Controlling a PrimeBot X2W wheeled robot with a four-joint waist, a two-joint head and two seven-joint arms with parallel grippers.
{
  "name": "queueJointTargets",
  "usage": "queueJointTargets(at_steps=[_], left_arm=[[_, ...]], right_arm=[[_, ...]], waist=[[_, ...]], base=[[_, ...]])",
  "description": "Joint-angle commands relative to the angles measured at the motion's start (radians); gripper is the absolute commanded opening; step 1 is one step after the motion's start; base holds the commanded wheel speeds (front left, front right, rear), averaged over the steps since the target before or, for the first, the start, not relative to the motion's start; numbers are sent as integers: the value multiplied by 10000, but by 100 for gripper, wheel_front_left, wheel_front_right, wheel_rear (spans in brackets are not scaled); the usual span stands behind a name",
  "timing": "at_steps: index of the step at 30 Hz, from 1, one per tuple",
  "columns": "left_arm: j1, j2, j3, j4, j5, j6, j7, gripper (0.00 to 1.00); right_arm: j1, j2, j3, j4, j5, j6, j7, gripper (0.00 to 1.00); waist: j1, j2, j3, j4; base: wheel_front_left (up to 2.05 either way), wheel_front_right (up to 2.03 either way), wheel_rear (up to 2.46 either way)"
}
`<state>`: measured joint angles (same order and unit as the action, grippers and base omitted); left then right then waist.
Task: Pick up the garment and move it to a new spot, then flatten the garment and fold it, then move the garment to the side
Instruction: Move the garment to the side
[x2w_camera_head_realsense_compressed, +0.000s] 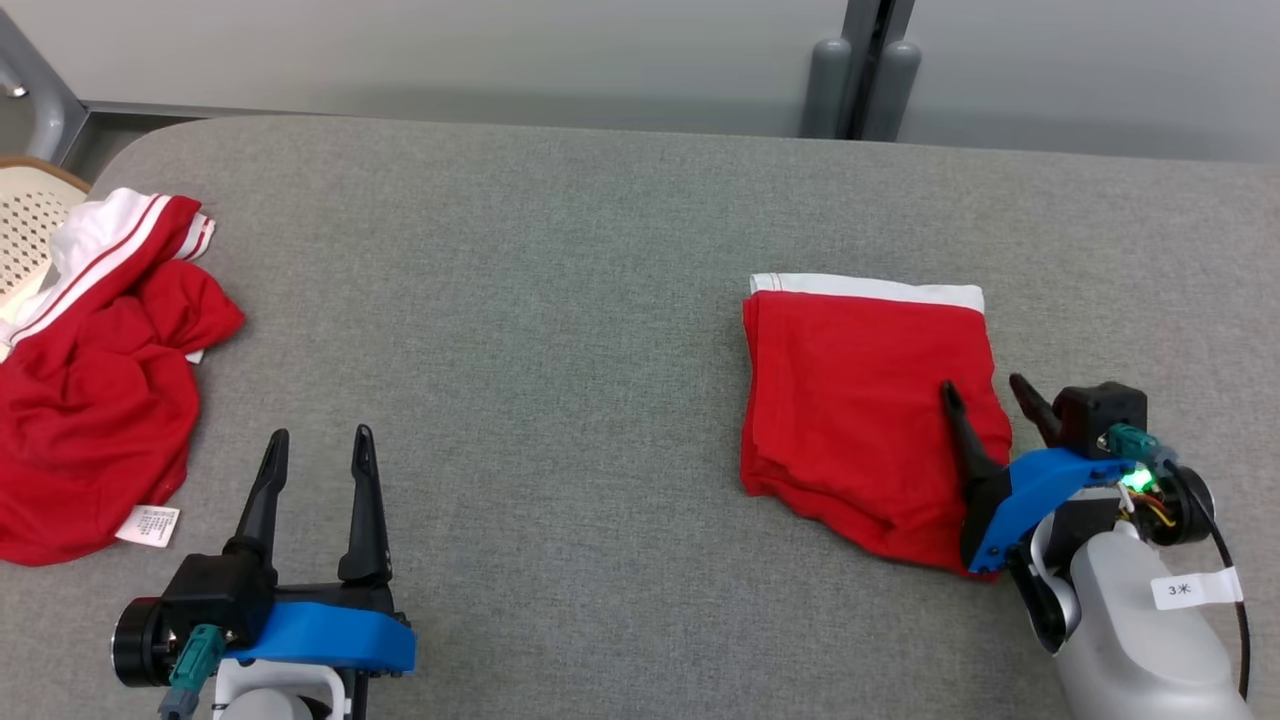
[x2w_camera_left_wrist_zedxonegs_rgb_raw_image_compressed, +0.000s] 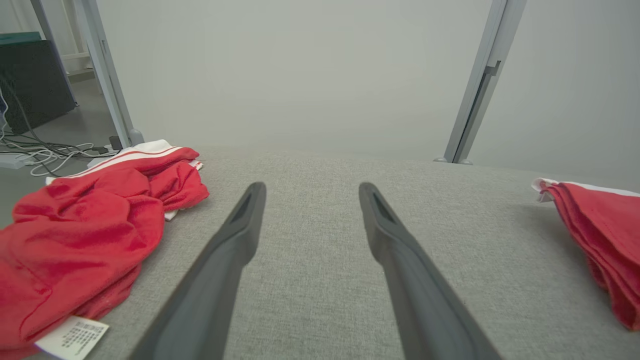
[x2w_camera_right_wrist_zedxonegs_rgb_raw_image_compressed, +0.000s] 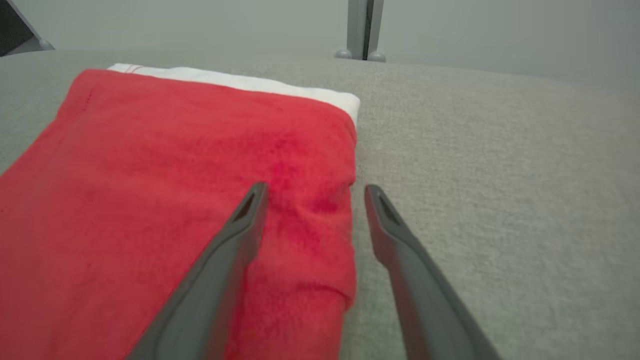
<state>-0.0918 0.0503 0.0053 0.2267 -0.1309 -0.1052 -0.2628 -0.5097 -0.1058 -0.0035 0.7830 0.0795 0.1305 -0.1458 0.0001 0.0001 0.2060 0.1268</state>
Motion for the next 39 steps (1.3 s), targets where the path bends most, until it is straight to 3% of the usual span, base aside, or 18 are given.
queueJointTargets(at_steps=[1, 8, 14, 15, 16, 27, 32, 39], left_arm=[[-167, 5, 30, 26, 5, 12, -29, 100], [-192, 3, 10, 135, -24, -19, -29, 100], [-167, 5, -9, 188, -87, -16, -29, 100], [-166, 5, -18, 188, -99, -7, -29, 100], [-164, 3, -24, 189, -117, 5, -29, 100], [-23, 3, -43, 89, -189, 72, -29, 100], [-145, 3, -3, -142, -182, 39, -29, 100], [-565, 23, 91, -474, 47, -56, -29, 100]], right_arm=[[-214, -52, -21, 279, -70, 3, -117, 100], [-314, 51, -64, 1934, 132, 3, -348, 100], [-388, 378, 705, 2659, 784, 16, -538, 100], [-436, 395, 825, 2668, 935, 16, -616, 45], [-480, 398, 958, 2666, 1052, 16, -705, 2], [-475, -433, 1410, 2585, 1671, 0, -1167, 0], [-684, -749, 1515, 2156, 1855, 2, -1198, 0], [-679, -1048, 1366, 1263, 1973, 4, -1194, 0]], waist=[[-1, -1, 35, 40], [-1, -1, -10, 129], [-1, -1, -62, 129], [-1, -1, -69, 124], [-1, -1, -81, 114], [-1, -1, -206, -45], [-1, -1, 101, -671], [-1, -1, 837, -2054]], base=[[0, 0, 0], [0, 0, 0], [0, 0, 0], [0, 0, 0], [0, 0, 0], [0, 0, 0], [0, 0, 0], [0, 0, 0]])
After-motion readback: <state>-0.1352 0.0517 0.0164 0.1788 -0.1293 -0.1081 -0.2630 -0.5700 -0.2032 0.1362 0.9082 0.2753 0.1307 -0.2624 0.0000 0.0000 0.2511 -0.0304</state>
